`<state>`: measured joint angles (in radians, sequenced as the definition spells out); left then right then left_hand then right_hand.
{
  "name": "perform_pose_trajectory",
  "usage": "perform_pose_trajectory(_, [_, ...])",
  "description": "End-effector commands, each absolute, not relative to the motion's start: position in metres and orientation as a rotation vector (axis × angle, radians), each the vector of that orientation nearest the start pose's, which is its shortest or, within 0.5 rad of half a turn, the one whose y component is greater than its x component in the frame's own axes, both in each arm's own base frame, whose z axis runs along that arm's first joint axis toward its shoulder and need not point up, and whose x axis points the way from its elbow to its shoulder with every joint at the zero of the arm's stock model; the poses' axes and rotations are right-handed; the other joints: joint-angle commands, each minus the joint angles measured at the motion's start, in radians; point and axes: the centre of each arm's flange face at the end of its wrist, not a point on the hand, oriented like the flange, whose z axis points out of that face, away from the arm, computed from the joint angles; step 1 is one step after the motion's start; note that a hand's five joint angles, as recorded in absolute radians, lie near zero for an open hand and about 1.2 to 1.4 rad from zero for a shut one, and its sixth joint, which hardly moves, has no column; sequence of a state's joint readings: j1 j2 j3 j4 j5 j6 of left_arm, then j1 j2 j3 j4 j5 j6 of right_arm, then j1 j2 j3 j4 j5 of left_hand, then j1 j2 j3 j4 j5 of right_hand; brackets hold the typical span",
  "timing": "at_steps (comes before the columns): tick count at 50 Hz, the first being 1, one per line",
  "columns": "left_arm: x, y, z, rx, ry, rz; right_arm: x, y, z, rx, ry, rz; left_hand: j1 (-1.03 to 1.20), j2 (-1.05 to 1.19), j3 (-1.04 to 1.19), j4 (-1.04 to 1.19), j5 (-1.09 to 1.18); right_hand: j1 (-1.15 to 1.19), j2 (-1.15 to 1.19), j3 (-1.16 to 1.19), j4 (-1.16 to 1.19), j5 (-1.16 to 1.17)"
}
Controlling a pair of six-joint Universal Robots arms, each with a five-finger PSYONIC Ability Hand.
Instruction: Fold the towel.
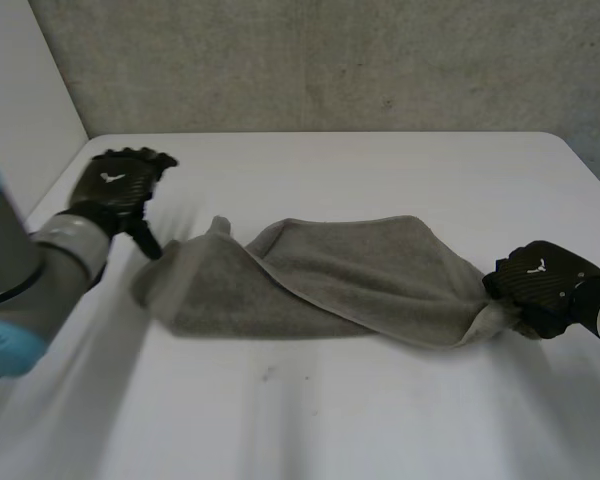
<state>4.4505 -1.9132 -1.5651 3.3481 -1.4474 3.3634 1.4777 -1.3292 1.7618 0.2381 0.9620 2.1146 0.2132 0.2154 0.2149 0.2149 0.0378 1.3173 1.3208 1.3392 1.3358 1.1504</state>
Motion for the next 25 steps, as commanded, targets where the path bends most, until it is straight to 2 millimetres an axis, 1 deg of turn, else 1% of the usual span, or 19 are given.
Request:
perform_pose_trajectory(1, [-0.272, -0.347, 0.189, 0.934, 2.437, -2.149, 0.161, -0.273, 0.181, -1.497, 2.214, -1.529, 0.088, 0.086, 0.087, 0.087, 0.089, 0.079, 0.075, 0.057, 0.06, 0.071])
perform_pose_trajectory(3, [-0.288, -0.348, 0.185, 1.058, 2.482, -2.153, 0.16, -0.274, 0.179, -1.478, 2.216, -1.541, 0.185, 0.182, 0.183, 0.183, 0.186, 0.079, 0.075, 0.057, 0.06, 0.071])
perform_pose_trajectory(4, [-0.288, -0.348, 0.185, 1.059, 2.482, -2.153, 0.16, -0.274, 0.179, -1.478, 2.216, -1.541, 0.185, 0.183, 0.184, 0.184, 0.186, 0.079, 0.075, 0.057, 0.06, 0.071])
perform_pose_trajectory(6, [-0.293, -0.355, 0.18, 1.074, 2.503, -2.136, 0.16, -0.273, 0.177, -1.475, 2.214, -1.551, 0.334, 0.332, 0.333, 0.333, 0.335, 0.079, 0.075, 0.057, 0.06, 0.071])
perform_pose_trajectory(9, [-0.294, -0.361, 0.175, 1.051, 2.509, -2.115, 0.162, -0.271, 0.174, -1.476, 2.212, -1.544, 0.391, 0.388, 0.389, 0.389, 0.392, 0.079, 0.075, 0.057, 0.06, 0.071])
perform_pose_trajectory(16, [-0.294, -0.365, 0.164, 1.047, 2.524, -2.087, 0.162, -0.271, 0.168, -1.47, 2.215, -1.516, 0.47, 0.468, 0.468, 0.468, 0.471, 0.079, 0.075, 0.057, 0.06, 0.071])
perform_pose_trajectory(21, [-0.294, -0.363, 0.152, 1.108, 2.515, -2.037, 0.162, -0.272, 0.165, -1.472, 2.218, -1.501, 0.467, 0.465, 0.465, 0.465, 0.468, 0.079, 0.075, 0.057, 0.06, 0.071])
perform_pose_trajectory(25, [-0.294, -0.362, 0.148, 1.146, 2.489, -2.01, 0.162, -0.272, 0.164, -1.471, 2.219, -1.497, 0.47, 0.468, 0.468, 0.468, 0.471, 0.079, 0.075, 0.057, 0.06, 0.071])
